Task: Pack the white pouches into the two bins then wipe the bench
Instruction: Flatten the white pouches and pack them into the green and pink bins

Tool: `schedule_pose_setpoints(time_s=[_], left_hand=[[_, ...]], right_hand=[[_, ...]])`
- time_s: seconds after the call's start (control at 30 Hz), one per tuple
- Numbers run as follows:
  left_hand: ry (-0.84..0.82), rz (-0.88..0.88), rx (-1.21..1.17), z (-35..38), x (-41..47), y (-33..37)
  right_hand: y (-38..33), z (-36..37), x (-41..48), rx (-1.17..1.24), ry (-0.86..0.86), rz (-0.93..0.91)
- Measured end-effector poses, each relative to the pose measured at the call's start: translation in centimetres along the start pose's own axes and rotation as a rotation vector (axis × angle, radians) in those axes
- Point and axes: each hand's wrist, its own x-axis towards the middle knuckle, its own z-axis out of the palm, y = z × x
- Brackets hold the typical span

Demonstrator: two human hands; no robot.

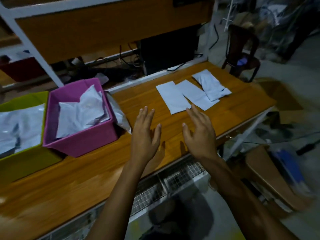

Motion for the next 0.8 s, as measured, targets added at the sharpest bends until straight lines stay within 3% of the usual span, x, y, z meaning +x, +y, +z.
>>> schedule_pose_setpoints(time_s=[0.4,0.8], left_hand=[[-0.056,-0.098,0.054,12.2,13.2,-2.2],[-0.136,-0.350,0.123,24.4,24.4,-8.3]], right_hand=[[11.5,2.0,13.5,-0.082,-0.114,0.047],[23.0,10.8,27.7,-0.326,-0.511,-0.077]])
